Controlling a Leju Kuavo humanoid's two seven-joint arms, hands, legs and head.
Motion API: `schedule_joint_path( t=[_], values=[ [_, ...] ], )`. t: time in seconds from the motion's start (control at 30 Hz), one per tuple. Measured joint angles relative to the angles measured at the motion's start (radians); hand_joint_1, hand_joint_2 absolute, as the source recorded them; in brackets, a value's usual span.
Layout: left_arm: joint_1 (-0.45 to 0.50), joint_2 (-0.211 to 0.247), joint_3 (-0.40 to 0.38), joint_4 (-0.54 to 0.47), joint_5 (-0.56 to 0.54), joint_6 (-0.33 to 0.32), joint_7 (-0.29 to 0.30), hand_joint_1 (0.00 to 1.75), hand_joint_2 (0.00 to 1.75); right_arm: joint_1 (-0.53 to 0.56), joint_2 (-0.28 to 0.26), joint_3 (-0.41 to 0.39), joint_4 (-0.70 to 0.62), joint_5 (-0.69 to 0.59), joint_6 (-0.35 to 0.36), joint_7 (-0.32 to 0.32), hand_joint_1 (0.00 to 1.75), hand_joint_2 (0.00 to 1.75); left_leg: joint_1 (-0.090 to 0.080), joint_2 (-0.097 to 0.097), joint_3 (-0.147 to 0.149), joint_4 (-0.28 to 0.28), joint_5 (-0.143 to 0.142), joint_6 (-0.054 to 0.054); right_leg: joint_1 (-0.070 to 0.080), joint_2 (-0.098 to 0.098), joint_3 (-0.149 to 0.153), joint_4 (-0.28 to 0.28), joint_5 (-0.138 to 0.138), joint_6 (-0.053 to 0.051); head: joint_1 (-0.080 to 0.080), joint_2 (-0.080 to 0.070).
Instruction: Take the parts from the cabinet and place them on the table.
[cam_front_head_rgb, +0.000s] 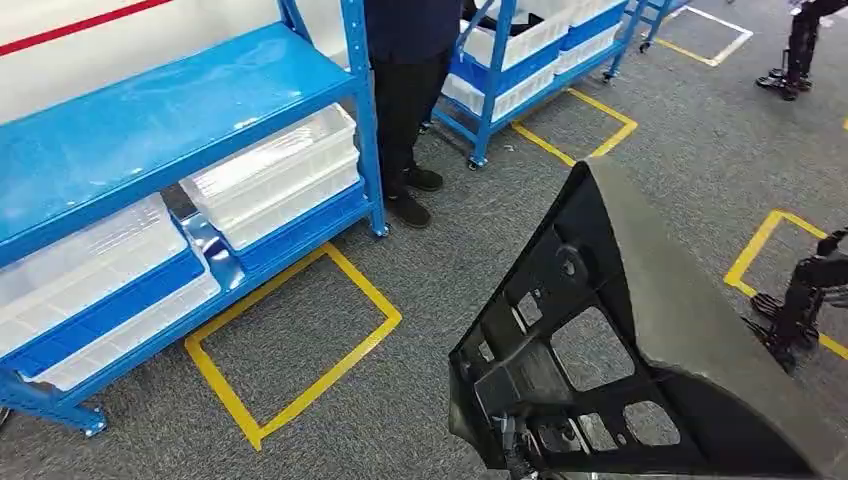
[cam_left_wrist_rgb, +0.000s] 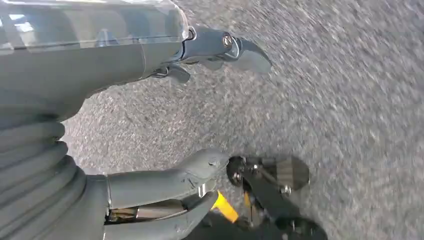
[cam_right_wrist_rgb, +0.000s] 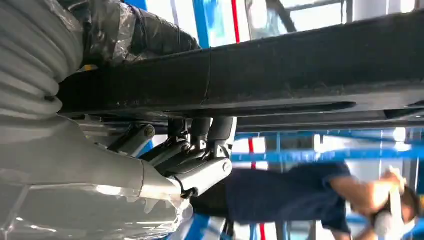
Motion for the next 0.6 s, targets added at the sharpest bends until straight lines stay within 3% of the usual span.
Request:
schedule_joint_path(
  t=[0.03,0.07,0.1,0.13,0.23,0.27,0.3,0.33,0.4,0.43,0.47,0.5,0.53,0.57,0.6],
  values=[
    [-0.001,0.0,0.0,0.0,-0.001,0.0,0.0,0.0,1.75,0.0,0.0,0.0,0.0,0.0,0.0,0.0,1.75,1.75,0.0,0.013,0.001,0.002,-0.003,-0.004,-0.001,-0.006,0.043,-0.074,0.04,0.0,0.0,0.0],
    [-0.003,-0.001,0.0,0.0,-0.002,0.0,0.0,0.0,1.75,0.0,0.0,0.0,0.0,0.0,0.0,0.0,1.75,1.75,0.0,0.024,0.004,0.004,-0.006,-0.007,-0.001,-0.024,0.101,-0.173,0.08,-0.002,0.0,0.0],
    [-0.003,-0.002,0.0,0.0,-0.003,0.0,-0.001,0.0,1.75,-0.001,0.0,-0.001,0.0,0.0,-0.002,0.0,1.75,1.75,-0.001,0.033,0.009,0.007,-0.011,-0.013,0.003,-0.069,0.147,-0.26,0.087,-0.007,0.0,0.0],
    [-0.003,-0.002,0.0,0.0,-0.003,0.0,-0.001,0.0,1.75,-0.001,0.0,-0.001,0.0,0.0,-0.002,0.001,1.75,1.75,-0.009,0.04,0.005,0.007,-0.015,-0.018,0.013,-0.076,0.15,-0.26,0.082,-0.016,-0.001,0.0],
    [-0.009,-0.002,0.0,0.0,-0.003,0.0,-0.003,0.0,1.75,0.002,0.0,-0.002,-0.002,0.0,-0.003,0.0,1.75,1.75,-0.008,0.064,0.02,0.005,-0.017,-0.032,0.019,-0.042,0.144,-0.262,0.083,-0.031,-0.001,0.0],
    [-0.011,-0.002,0.0,0.0,-0.003,0.0,-0.003,0.0,1.75,0.002,0.0,-0.002,-0.002,0.0,-0.003,0.0,1.75,1.75,-0.007,0.073,0.022,0.006,-0.021,-0.038,0.011,-0.03,0.146,-0.27,0.089,-0.04,-0.001,0.0],
    [-0.01,-0.002,0.0,0.0,-0.003,0.0,-0.005,0.0,1.75,0.004,0.0,-0.002,-0.002,0.0,-0.003,0.0,1.75,1.75,-0.001,0.029,0.017,0.023,-0.039,-0.045,0.006,-0.022,0.149,-0.276,0.094,-0.046,-0.001,0.0],
    [-0.01,-0.002,0.0,0.0,-0.004,0.0,-0.005,0.0,1.75,0.002,0.0,-0.003,-0.003,0.0,-0.003,0.0,1.75,1.75,-0.001,-0.014,-0.004,0.07,-0.078,-0.045,0.004,-0.014,0.146,-0.276,0.097,-0.053,-0.002,0.0],
    [-0.006,-0.002,0.0,0.0,-0.006,-0.001,-0.005,0.0,1.75,0.0,0.0,-0.003,-0.003,0.001,-0.003,0.0,1.75,1.75,-0.001,-0.042,-0.078,0.232,-0.16,-0.047,0.006,0.008,0.14,-0.275,0.1,-0.059,-0.001,0.0],
    [-0.005,-0.002,0.0,0.0,-0.007,-0.001,-0.005,0.0,1.75,0.0,0.0,-0.003,-0.003,0.001,-0.003,0.001,1.75,1.75,-0.001,-0.044,-0.113,0.302,-0.181,-0.047,0.008,0.021,0.138,-0.274,0.101,-0.06,-0.002,0.0],
    [-0.003,-0.002,0.0,0.0,-0.011,-0.002,-0.005,0.0,1.75,0.001,0.0,-0.003,-0.003,0.002,-0.003,0.003,1.75,1.75,-0.001,-0.045,-0.128,0.329,-0.175,-0.045,0.01,0.036,0.137,-0.272,0.101,-0.06,-0.002,0.0],
    [-0.001,-0.002,0.0,0.0,-0.015,-0.002,-0.005,0.0,1.75,0.002,0.0,-0.003,-0.003,0.004,-0.003,0.003,1.75,1.75,-0.001,-0.045,-0.118,0.302,-0.144,-0.042,0.011,0.05,0.137,-0.27,0.101,-0.06,-0.002,0.0],
    [-0.001,-0.002,0.0,0.0,-0.015,-0.002,-0.005,0.0,1.75,0.002,0.0,-0.004,-0.003,0.006,-0.003,0.004,1.75,1.75,-0.001,-0.049,-0.091,0.238,-0.098,-0.038,0.012,0.064,0.138,-0.269,0.101,-0.06,-0.002,0.0],
    [-0.002,-0.002,0.0,0.0,-0.017,-0.002,-0.005,0.0,1.75,0.002,0.0,-0.004,-0.003,0.009,-0.003,0.005,1.75,1.75,-0.002,-0.063,-0.049,0.141,-0.043,-0.032,0.013,0.079,0.14,-0.266,0.101,-0.059,-0.002,0.0],
    [-0.001,-0.002,0.0,0.0,-0.018,-0.001,-0.005,0.0,1.75,0.002,0.0,-0.004,-0.003,0.011,-0.003,0.006,1.75,1.75,-0.002,-0.108,-0.014,0.053,-0.005,-0.024,0.012,0.09,0.138,-0.263,0.101,-0.057,-0.001,0.0]
  ],
)
